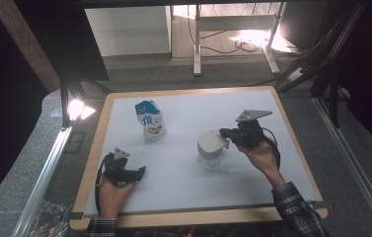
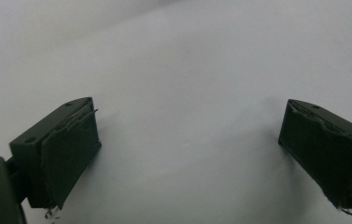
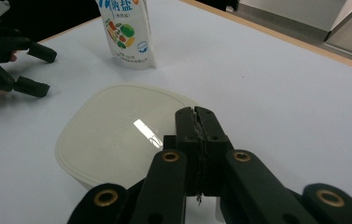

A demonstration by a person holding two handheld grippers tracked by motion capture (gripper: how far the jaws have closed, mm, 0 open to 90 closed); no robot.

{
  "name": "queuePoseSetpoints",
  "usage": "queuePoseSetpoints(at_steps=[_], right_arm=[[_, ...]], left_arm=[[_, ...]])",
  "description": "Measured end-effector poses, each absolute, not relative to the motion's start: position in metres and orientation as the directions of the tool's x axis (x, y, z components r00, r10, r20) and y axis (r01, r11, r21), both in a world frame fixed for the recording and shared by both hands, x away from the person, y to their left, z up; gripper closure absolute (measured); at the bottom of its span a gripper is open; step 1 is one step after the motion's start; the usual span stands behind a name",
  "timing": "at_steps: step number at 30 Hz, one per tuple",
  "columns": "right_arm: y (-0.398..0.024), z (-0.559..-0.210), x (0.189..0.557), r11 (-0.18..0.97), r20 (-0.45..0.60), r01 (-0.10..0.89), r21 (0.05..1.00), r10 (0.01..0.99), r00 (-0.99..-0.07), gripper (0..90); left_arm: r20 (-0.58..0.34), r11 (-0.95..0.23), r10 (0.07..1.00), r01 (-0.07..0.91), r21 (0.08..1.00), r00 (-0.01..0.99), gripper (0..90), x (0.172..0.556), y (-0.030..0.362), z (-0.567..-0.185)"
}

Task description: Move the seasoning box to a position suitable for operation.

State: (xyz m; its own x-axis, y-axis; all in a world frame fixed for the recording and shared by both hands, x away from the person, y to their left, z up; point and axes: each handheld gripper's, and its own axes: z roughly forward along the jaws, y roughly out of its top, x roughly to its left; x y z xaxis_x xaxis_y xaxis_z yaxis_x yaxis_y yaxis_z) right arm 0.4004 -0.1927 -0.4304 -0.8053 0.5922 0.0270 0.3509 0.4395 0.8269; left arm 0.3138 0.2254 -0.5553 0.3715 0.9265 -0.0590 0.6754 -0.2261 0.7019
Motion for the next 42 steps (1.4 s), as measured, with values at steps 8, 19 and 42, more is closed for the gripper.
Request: queuePoseSetpoints(at_steps=[8,19,42], right_arm=[[-0.195,-0.431,0.400,0.437,0.012,0.344,0.831,0.604,-0.797,89.2],[-0.200,-0.434,0.402,0.412,0.040,0.358,0.838,0.608,-0.793,89.4],[-0.207,-0.440,0.403,0.359,0.079,0.368,0.858,0.615,-0.784,89.5]], left_arm=[[-0.060,-0.225,0.927,0.676,0.702,0.371,4.7,0.314,0.225,-0.555],[-0.057,-0.231,0.925,0.677,0.699,0.375,4.7,0.314,0.226,-0.555],[-0.058,-0.231,0.925,0.677,0.699,0.375,4.7,0.314,0.226,-0.555]])
